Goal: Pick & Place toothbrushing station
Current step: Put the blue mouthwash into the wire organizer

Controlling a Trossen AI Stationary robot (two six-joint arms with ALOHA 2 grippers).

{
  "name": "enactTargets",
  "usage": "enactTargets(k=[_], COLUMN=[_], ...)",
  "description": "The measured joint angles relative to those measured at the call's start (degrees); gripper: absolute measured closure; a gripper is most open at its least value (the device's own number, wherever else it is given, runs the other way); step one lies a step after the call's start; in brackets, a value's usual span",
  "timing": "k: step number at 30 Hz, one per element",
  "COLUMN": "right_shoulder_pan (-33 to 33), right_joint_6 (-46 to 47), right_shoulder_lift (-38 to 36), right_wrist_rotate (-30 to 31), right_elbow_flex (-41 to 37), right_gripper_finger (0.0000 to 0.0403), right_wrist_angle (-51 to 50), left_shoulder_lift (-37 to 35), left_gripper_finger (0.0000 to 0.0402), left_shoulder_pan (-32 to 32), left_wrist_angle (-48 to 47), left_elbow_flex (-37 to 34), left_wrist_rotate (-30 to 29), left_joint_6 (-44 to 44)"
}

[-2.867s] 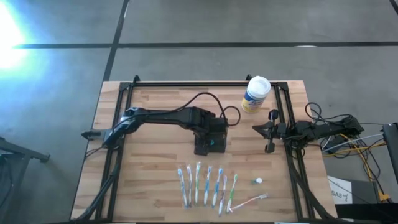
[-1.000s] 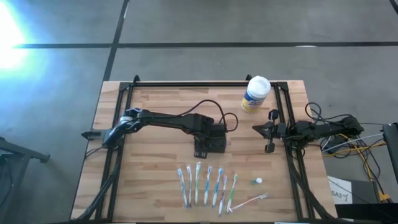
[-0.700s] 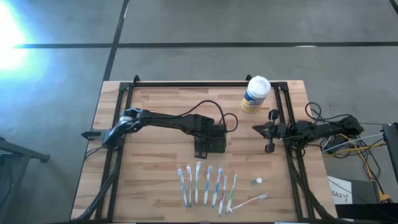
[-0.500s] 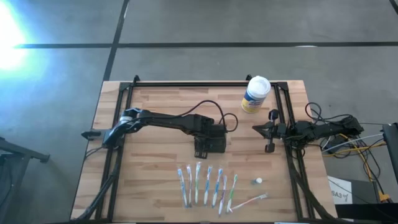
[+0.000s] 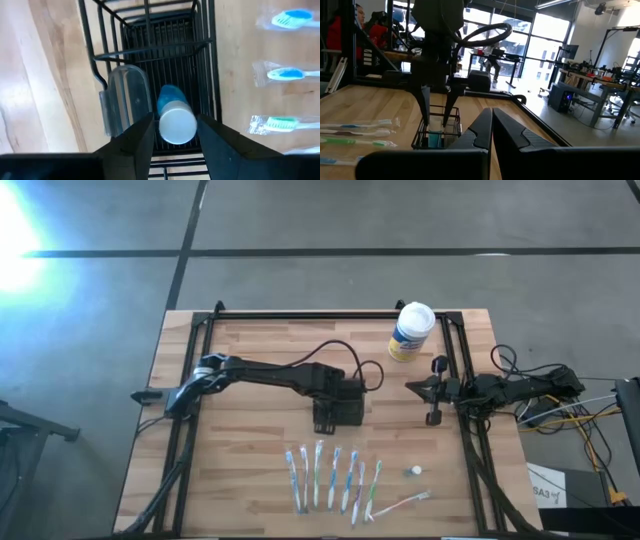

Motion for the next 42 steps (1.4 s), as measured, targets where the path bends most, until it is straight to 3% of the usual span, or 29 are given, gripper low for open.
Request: enactTargets(k=[15,19,22,27,35,38,42], right_shoulder_pan=[0.01,0.02,0.02,0.02,0.02,0.02,0.02], right_joint_6=[0.02,0.04,0.06,1.19,2.01,2.03,1.66], right_shoulder_lift=[-0.02,-0.02,-0.02,-0.11,-0.09,-0.11,-0.09], right_wrist_rotate=[-0.02,-0.02,-0.07,-0.13,-0.13,-0.12,-0.11], right_elbow_flex=[0.00,0.00,0.00,0.00,0.00,0.00,0.00], right_gripper_finger=[0.0394,0.0394,0.0394,0.0394,0.0394,0.0394,0.0394], right_wrist_angle=[0.02,0.01,0.02,0.02,0.00,0.02,0.65], left_shoulder_lift=[-0.46,-5.07,-11.28,-25.85,-60.37,-72.57,-84.02], left_gripper_finger=[0.0245,0.0252,0.0265,0.0308,0.0395,0.0393,0.0396], left_shoulder_pan=[-0.02,-0.02,0.00,0.12,3.03,4.05,4.39], left_wrist_angle=[-9.26,-9.16,-6.29,5.42,39.45,50.96,66.64], left_elbow_flex=[7.09,6.08,1.41,-16.30,-57.80,-72.98,-89.15], left_wrist_rotate=[0.11,1.37,5.48,9.43,15.41,14.69,6.54], left_joint_6=[0.49,1.57,2.20,2.27,-3.40,-4.73,-13.01])
